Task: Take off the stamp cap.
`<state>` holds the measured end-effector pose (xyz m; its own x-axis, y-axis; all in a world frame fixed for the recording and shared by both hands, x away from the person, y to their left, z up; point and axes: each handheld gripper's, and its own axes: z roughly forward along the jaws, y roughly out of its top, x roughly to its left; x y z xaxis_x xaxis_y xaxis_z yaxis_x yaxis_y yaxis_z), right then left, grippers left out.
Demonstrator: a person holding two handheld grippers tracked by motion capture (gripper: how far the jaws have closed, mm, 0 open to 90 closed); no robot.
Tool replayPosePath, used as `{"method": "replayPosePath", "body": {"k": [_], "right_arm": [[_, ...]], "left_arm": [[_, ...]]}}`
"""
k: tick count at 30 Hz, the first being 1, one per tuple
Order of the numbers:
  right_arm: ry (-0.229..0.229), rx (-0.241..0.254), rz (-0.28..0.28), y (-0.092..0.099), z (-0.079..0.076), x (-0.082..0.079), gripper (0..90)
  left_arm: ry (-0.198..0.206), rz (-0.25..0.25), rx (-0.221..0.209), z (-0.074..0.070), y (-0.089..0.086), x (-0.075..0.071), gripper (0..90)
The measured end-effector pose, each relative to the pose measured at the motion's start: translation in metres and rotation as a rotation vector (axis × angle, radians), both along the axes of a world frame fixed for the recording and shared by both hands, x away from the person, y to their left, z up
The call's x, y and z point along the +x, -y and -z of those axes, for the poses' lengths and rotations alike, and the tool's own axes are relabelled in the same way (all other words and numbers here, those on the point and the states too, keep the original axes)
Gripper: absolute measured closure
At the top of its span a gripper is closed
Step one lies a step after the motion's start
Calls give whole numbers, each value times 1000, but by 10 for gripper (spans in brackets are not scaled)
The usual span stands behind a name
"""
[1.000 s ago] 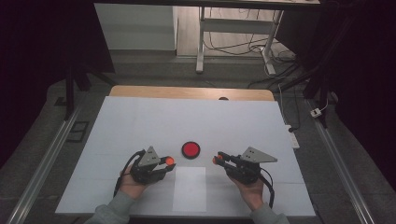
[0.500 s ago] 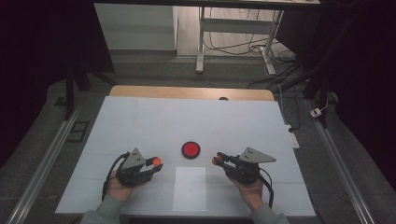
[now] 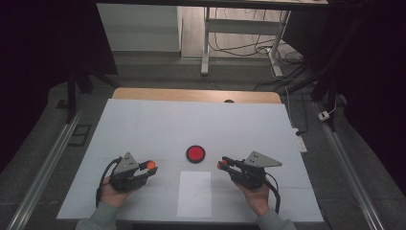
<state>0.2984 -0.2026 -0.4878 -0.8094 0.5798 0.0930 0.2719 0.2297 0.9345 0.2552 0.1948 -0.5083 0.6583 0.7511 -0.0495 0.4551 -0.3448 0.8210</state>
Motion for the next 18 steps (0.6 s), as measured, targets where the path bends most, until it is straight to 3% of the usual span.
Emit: {"method": "replayPosePath", "body": {"k": [18], "right_arm": [[8,-3,3,0,-1,0,725]], "left_arm": [[-4,3,5,1,0,2,650]]}}
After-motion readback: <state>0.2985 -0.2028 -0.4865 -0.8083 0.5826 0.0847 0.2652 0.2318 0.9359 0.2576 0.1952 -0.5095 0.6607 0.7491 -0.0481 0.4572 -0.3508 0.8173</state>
